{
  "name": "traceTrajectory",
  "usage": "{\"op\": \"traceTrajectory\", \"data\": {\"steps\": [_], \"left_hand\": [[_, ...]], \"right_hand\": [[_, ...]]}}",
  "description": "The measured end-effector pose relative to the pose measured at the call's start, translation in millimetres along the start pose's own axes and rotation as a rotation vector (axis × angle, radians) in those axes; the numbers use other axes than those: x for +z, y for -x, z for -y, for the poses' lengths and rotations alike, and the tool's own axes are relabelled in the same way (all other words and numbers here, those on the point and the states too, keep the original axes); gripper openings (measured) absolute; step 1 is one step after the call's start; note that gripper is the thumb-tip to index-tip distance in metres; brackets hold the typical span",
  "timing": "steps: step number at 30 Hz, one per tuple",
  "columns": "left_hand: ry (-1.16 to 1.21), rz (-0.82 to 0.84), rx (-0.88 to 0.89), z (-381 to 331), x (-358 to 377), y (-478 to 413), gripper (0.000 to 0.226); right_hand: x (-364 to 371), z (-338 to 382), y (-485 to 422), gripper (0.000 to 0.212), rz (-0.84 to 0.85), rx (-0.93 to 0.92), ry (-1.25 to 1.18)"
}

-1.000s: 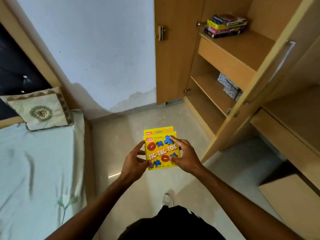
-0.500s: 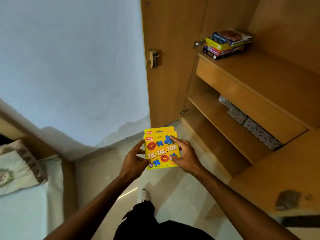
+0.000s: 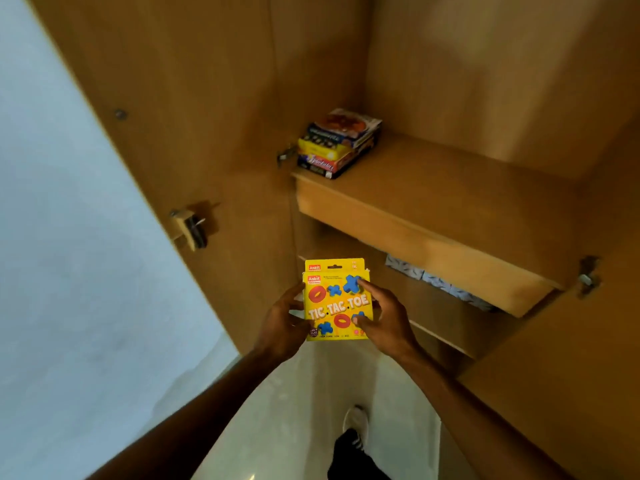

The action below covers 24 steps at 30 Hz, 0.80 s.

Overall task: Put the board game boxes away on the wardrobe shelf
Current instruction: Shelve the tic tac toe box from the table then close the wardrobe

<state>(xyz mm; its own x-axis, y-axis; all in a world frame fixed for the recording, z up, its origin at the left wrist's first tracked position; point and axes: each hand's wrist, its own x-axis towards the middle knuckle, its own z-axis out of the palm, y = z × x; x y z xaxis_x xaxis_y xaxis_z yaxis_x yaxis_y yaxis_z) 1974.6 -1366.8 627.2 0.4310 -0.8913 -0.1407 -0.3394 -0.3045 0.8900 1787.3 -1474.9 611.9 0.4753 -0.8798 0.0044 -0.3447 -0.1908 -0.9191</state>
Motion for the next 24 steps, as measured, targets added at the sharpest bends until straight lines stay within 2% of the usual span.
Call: {"op": "traceTrajectory", "data": {"steps": [8,16,20,24], "left_hand": [[0.010,0.069,0.118,-77.6,32.4,-193.0,0.059],[0.039,-0.068,0.196,-143.0,32.6,-352.0,0.041],[-0.006,-0.105,0.255,-160.6,15.2,-428.9,0.040],[-0.076,-0.074,0.294,-173.0,-10.4,-502.2,0.056]], "right_hand": [[-76.3,-2.0,-173.0,0.072,-0.147,-0.022,0.031],[-116.9,19.8,-347.7,0.072,-0.224,-0.101,0.102],[-115.7,36.3,-423.4,0.070,-0.236,-0.144,0.132],[-109.7,52.1,-496.0,0.061,-0.281,-0.165,0.139]]}}
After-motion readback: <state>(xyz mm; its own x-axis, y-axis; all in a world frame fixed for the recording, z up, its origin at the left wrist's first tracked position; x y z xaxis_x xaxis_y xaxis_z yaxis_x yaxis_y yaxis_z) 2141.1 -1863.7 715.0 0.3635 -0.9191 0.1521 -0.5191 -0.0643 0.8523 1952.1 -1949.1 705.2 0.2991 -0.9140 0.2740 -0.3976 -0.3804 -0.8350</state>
